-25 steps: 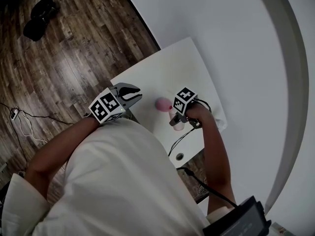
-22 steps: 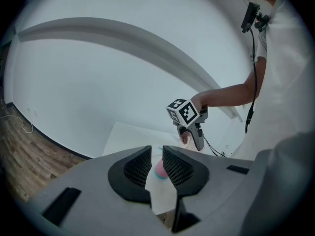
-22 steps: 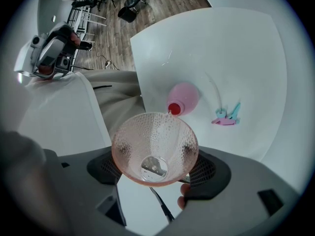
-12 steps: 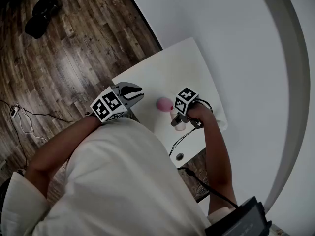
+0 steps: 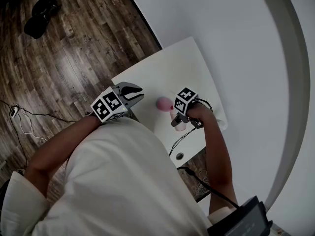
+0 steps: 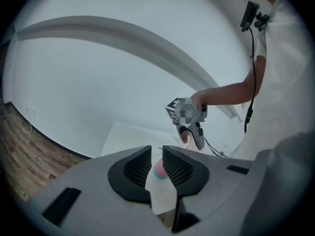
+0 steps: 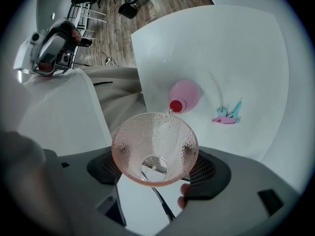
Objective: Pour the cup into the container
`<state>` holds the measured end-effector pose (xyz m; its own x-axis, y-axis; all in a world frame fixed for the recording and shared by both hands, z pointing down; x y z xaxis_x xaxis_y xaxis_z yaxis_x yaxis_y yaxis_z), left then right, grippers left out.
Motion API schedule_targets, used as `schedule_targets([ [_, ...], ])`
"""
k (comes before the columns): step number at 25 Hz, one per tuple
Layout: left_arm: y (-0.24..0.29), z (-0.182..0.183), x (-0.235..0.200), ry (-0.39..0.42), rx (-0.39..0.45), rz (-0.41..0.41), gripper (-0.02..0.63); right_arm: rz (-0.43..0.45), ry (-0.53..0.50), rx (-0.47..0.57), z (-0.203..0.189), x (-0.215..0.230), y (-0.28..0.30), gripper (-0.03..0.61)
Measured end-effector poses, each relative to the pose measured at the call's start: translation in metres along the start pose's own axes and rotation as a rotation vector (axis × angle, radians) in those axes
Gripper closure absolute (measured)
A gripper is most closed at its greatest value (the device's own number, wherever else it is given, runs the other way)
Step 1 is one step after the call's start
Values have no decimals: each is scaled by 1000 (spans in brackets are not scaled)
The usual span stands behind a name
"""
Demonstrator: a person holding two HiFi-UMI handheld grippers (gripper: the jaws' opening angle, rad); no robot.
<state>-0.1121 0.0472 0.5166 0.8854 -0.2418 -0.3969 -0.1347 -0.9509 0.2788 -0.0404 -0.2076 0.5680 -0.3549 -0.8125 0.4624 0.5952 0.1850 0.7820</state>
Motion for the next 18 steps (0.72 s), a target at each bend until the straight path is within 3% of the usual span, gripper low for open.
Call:
schedule_targets([
  [18, -1, -2, -1, -3, 5, 3, 549, -2, -15, -31, 2, -2, 0, 204],
])
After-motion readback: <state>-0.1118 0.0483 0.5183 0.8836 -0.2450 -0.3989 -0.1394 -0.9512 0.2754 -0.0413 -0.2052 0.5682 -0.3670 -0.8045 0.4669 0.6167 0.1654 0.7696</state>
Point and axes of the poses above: the fingertips, and each gripper's own axes: y forward along the fingers, x to its right, z out of its top, the point moved 8 cm from there along -y, backward along the fingers, and after that the axes turned 9 degrees about x, right-handed, at the moved point
